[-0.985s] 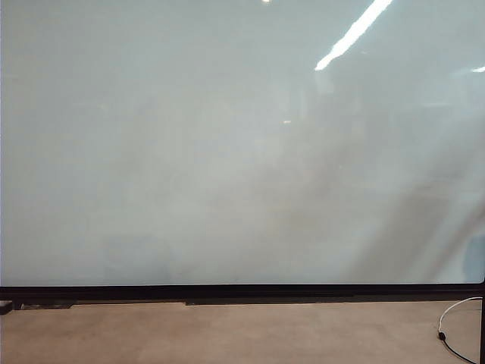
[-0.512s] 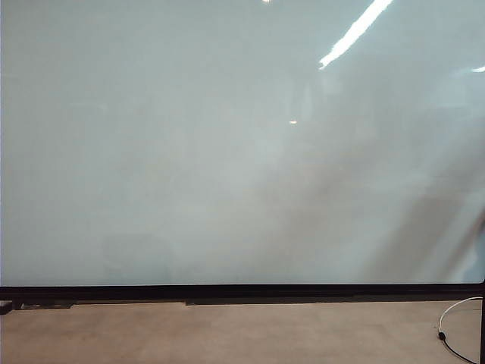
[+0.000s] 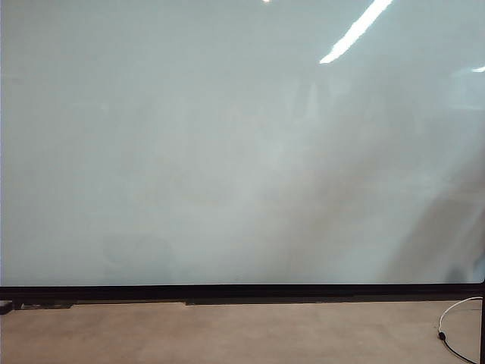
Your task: Pick up the pen on the shelf to the right of the whiteboard and draw a check mark.
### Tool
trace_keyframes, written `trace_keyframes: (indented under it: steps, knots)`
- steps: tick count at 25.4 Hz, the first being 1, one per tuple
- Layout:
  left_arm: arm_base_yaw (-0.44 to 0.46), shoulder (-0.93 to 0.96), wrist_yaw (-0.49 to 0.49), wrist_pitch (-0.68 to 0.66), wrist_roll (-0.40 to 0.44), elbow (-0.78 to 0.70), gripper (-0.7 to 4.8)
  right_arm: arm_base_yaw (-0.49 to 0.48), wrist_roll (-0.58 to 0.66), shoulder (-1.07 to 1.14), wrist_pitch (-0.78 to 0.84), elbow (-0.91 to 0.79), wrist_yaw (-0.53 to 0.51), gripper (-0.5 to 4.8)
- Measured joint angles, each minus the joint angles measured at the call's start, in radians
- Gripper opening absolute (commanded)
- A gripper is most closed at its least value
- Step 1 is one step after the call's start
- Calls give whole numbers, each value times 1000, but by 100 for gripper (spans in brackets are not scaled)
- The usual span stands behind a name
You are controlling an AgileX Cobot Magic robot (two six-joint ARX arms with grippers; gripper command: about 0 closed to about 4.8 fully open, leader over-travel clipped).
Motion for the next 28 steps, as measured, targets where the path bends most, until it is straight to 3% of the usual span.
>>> trace_keyframes:
  steps: [28]
  knots:
    - [0, 0, 0, 0, 0, 0, -4, 24, 96, 103, 40, 117, -35, 315]
